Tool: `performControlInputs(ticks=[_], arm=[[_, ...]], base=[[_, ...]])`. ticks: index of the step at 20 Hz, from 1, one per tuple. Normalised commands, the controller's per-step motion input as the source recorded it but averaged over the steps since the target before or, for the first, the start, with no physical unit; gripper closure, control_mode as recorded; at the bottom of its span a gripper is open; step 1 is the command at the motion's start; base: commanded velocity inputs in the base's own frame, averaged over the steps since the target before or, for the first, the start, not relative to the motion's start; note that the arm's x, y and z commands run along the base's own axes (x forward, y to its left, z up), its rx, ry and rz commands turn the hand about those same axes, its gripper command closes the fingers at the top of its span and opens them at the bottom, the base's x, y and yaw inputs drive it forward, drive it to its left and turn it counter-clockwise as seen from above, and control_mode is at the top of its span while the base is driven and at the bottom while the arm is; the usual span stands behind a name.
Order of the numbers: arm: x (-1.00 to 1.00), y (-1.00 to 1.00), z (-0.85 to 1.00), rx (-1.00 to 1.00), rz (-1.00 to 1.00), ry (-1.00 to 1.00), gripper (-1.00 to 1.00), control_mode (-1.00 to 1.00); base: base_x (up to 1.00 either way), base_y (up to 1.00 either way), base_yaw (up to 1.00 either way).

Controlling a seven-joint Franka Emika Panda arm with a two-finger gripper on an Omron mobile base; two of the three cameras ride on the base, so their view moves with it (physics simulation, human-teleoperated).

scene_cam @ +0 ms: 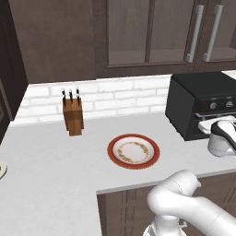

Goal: Pick up the kebab skewer and baguette bread, and place them inside the toaster oven. Close the toaster oven door and start by setting the timer.

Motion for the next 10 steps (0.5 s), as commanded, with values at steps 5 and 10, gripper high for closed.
performControlInputs(ticks=[5, 10], arm=[[0.11, 0.00, -0.23, 0.00, 0.00, 0.00, -1.00, -1.00], [0.20, 0.00, -0.07, 0.00, 0.00, 0.00, -1.00, -1.00]], base=[[0.00, 0.00, 0.00], [0.00, 0.00, 0.00]])
